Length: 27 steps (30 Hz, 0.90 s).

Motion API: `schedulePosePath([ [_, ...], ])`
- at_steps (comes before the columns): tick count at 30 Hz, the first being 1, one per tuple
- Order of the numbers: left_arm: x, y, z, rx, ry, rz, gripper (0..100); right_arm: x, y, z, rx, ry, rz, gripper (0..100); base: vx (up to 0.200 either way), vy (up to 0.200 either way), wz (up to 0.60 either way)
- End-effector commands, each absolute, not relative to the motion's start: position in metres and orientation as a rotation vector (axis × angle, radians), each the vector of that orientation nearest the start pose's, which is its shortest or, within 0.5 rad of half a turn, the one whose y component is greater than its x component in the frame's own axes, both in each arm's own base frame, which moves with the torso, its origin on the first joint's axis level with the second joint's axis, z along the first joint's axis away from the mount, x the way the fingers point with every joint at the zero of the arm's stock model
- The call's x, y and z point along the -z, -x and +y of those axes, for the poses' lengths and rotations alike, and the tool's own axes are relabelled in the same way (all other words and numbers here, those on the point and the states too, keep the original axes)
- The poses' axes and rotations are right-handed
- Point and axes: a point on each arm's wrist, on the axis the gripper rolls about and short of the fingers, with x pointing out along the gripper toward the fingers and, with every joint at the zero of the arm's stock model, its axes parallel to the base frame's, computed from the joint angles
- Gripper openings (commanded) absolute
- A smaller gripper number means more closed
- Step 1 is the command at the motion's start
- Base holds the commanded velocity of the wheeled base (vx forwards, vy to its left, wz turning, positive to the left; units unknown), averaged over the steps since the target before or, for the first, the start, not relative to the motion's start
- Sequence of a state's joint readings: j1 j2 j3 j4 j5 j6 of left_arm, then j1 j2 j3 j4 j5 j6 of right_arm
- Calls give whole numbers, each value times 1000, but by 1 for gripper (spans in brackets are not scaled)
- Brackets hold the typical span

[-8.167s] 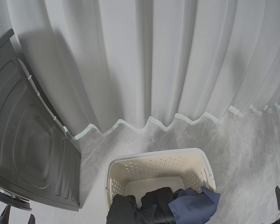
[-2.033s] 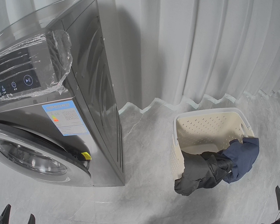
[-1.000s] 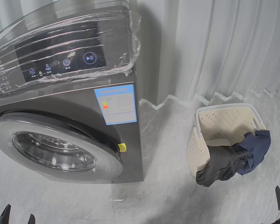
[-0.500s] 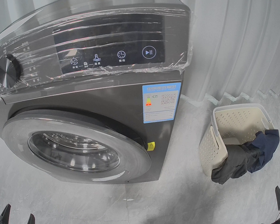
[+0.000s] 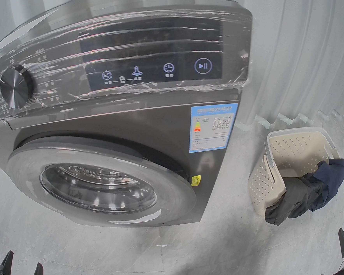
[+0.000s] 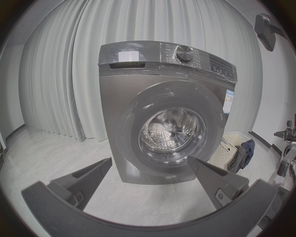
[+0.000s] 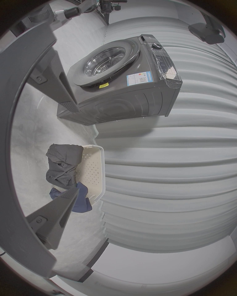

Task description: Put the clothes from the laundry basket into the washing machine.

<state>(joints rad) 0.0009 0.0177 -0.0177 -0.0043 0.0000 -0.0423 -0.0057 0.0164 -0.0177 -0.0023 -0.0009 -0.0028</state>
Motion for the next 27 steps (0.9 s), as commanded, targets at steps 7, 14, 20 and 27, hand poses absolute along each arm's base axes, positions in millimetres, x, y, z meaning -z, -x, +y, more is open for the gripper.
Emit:
schedulePosePath([
  [7, -76, 22, 0, -2, 43, 0, 100, -76, 23, 0, 8, 3, -3, 100, 0, 200, 0],
  [14, -76, 23, 0, -2, 43, -2, 100, -76, 23, 0, 8, 3, -3, 100, 0, 57, 0],
  [20, -76, 23, 0, -2, 43, -2, 100, -76, 23, 0, 5, 3, -5, 100, 0, 0, 0],
  [27, -76, 23, 0, -2, 43, -2, 100, -76, 23, 0, 6, 3, -3, 100, 0, 0, 0],
])
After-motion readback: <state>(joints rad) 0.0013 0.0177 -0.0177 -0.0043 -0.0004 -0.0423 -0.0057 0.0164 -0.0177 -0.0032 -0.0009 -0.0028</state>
